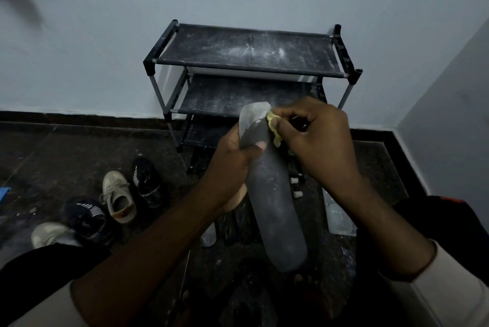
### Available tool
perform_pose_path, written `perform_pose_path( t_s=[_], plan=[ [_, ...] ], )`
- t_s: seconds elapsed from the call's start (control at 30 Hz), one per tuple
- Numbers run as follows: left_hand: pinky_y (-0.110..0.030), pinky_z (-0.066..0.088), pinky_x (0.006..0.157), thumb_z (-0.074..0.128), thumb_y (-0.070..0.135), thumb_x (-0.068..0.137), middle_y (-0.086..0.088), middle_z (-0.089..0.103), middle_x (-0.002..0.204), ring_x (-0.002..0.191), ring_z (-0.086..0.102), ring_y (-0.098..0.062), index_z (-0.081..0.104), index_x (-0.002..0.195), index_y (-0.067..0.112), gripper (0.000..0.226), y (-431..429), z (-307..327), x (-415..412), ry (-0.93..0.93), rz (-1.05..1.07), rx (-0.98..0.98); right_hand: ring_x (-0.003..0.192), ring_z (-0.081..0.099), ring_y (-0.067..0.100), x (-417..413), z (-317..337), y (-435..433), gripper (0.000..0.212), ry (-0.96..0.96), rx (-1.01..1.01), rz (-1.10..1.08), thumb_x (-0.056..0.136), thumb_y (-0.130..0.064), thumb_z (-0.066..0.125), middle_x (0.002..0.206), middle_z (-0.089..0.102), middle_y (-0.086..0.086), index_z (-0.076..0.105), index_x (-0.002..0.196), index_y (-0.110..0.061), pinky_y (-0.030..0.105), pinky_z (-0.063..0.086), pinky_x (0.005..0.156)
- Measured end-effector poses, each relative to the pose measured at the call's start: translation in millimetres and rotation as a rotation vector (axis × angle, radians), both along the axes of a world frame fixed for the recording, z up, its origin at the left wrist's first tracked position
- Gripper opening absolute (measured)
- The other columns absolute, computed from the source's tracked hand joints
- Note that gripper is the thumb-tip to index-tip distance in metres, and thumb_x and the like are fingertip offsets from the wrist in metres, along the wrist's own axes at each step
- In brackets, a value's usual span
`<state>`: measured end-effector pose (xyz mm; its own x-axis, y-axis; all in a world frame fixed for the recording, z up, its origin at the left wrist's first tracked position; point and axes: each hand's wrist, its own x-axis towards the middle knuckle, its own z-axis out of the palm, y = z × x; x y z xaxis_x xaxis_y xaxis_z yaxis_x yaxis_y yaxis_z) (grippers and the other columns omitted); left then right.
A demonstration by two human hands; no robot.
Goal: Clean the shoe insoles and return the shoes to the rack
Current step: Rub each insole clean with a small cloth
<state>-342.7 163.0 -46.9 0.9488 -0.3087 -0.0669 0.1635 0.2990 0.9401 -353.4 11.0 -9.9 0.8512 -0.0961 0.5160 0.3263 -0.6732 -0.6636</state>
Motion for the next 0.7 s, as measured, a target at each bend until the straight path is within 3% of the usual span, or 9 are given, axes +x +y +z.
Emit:
perform_pose_path(
  t_s=[0.17,0.3,0.43,0.57,0.7],
  plan=[
    [-0.048,0.053,0.097,0.049,-0.006,0.099,-0.017,0.068,0.123,0.114,0.067,-0.032,0.054,0.136,0.008,0.041,-0.3,-3.9,-1.0,-0.010,-0.013,0.072,0.082,0.067,0.003,5.5,2.9,3.6,0.013,-0.035,0.023,-0.061,0.091,-0.013,0.074,0.093,0.073,-0.001,0.079,0.103,-0.012,0.009,0.050,0.076],
    [-0.047,0.054,0.097,0.048,-0.006,0.098,-0.017,0.069,0.122,0.114,0.067,-0.031,0.055,0.135,0.010,0.041,1.5,-4.4,-0.4,-0.019,-0.019,0.073,0.084,0.067,0.006,0.7,-1.5,9.0,0.013,-0.034,-0.071,0.007,0.091,-0.012,0.073,0.094,0.073,-0.001,0.079,0.102,-0.012,0.017,0.054,0.080],
    [-0.050,0.052,0.099,0.048,-0.007,0.098,-0.017,0.069,0.123,0.114,0.066,-0.033,0.055,0.135,0.010,0.041,-0.4,-4.9,-2.1,-0.012,-0.018,0.079,0.080,0.067,0.007,8.7,3.1,1.0,0.012,-0.078,-0.001,-0.091,0.090,-0.012,0.073,0.091,0.074,0.002,0.080,0.100,-0.011,0.019,0.054,0.077],
    [-0.052,0.052,0.100,0.055,0.005,0.089,-0.019,0.068,0.122,0.116,0.065,-0.035,0.057,0.132,0.009,0.043,0.9,-4.9,-0.1,-0.031,0.008,0.086,0.084,0.067,0.007,5.0,-2.9,13.6,0.012,-0.061,-0.095,0.029,0.089,-0.011,0.073,0.094,0.074,0.000,0.080,0.099,-0.012,0.018,0.053,0.080],
    [-0.050,0.053,0.099,0.048,-0.006,0.098,-0.019,0.068,0.123,0.114,0.066,-0.034,0.055,0.134,0.006,0.039,1.0,-4.4,-1.3,-0.024,-0.022,0.100,0.080,0.065,0.002,5.6,-1.2,3.1,0.013,-0.061,-0.033,-0.031,0.089,-0.009,0.074,0.092,0.074,-0.001,0.080,0.100,-0.012,0.008,0.050,0.077]
  ],
)
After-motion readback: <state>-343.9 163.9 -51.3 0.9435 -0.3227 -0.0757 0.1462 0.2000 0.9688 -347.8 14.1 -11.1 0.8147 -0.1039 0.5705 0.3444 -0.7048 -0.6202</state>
